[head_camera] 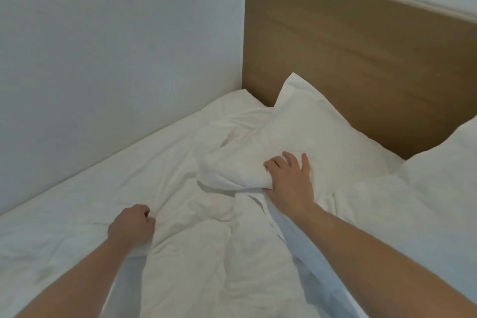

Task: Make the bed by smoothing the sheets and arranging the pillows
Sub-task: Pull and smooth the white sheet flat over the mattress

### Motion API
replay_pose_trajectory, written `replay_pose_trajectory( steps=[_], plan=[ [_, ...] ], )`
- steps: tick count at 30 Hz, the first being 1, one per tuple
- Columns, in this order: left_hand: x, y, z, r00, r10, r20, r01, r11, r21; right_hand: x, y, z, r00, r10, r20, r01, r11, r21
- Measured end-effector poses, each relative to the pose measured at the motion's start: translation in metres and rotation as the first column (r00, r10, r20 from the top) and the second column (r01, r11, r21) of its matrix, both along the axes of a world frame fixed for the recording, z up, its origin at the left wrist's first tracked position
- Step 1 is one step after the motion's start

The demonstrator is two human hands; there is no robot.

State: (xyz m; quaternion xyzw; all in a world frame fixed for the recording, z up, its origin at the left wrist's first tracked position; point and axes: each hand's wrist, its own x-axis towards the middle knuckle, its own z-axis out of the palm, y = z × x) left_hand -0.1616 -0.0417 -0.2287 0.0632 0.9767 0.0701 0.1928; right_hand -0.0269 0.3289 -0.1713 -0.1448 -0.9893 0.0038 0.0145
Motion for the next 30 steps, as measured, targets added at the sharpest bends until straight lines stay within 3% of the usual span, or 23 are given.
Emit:
replay_pose_trajectory(
  steps=[2, 5, 7, 10, 12, 14, 17, 19, 21, 23, 26, 30],
  plan=[
    [-0.009, 0.004, 0.033, 0.987, 0.018, -0.157, -0.018, 1.000, 0.006, -0.003, 0.003, 0.016, 0.999, -0.001, -0.054, -0.006, 0.990, -0.137],
    [-0.040, 0.004, 0.089, 0.943, 0.119, -0.311, -0.090, 0.990, 0.106, 0.006, 0.027, 0.062, 0.976, -0.134, -0.174, 0.054, 0.915, -0.400],
    [-0.043, 0.008, 0.107, 0.925, 0.211, -0.317, -0.174, 0.974, 0.142, 0.024, 0.060, 0.097, 0.928, -0.236, -0.288, 0.095, 0.898, -0.429],
    [-0.022, 0.030, 0.098, 0.902, 0.376, -0.210, -0.343, 0.922, 0.179, 0.056, 0.114, 0.133, 0.849, -0.348, -0.399, 0.175, 0.896, -0.409],
    [0.000, 0.055, 0.090, 0.955, 0.256, -0.148, -0.235, 0.961, 0.143, 0.075, 0.136, 0.135, 0.846, -0.381, -0.372, 0.241, 0.897, -0.371],
    [0.032, 0.085, 0.091, 0.984, 0.118, -0.131, -0.084, 0.967, 0.240, 0.085, 0.143, 0.120, 0.867, -0.393, -0.305, 0.291, 0.898, -0.331],
    [0.110, 0.120, 0.105, 0.979, -0.195, -0.066, 0.205, 0.893, 0.401, 0.070, 0.130, 0.094, 0.887, -0.417, -0.200, 0.329, 0.872, -0.362],
    [0.171, 0.123, 0.116, 0.886, -0.452, 0.103, 0.374, 0.828, 0.418, 0.051, 0.107, 0.087, 0.912, -0.388, -0.134, 0.309, 0.864, -0.397],
    [0.225, 0.108, 0.119, 0.748, -0.604, 0.276, 0.512, 0.789, 0.341, 0.039, 0.085, 0.078, 0.942, -0.324, -0.085, 0.264, 0.873, -0.409],
    [0.262, 0.081, 0.117, 0.690, -0.615, 0.382, 0.569, 0.787, 0.240, 0.035, 0.071, 0.069, 0.963, -0.270, -0.018, 0.244, 0.897, -0.369],
    [0.288, 0.042, 0.120, 0.749, -0.531, 0.396, 0.508, 0.844, 0.173, 0.037, 0.051, 0.069, 0.977, -0.208, 0.043, 0.210, 0.909, -0.360],
    [0.302, 0.000, 0.138, 0.804, -0.505, 0.313, 0.462, 0.863, 0.204, 0.096, -0.007, 0.085, 0.998, -0.040, -0.040, 0.009, 0.809, -0.588]
  ],
)
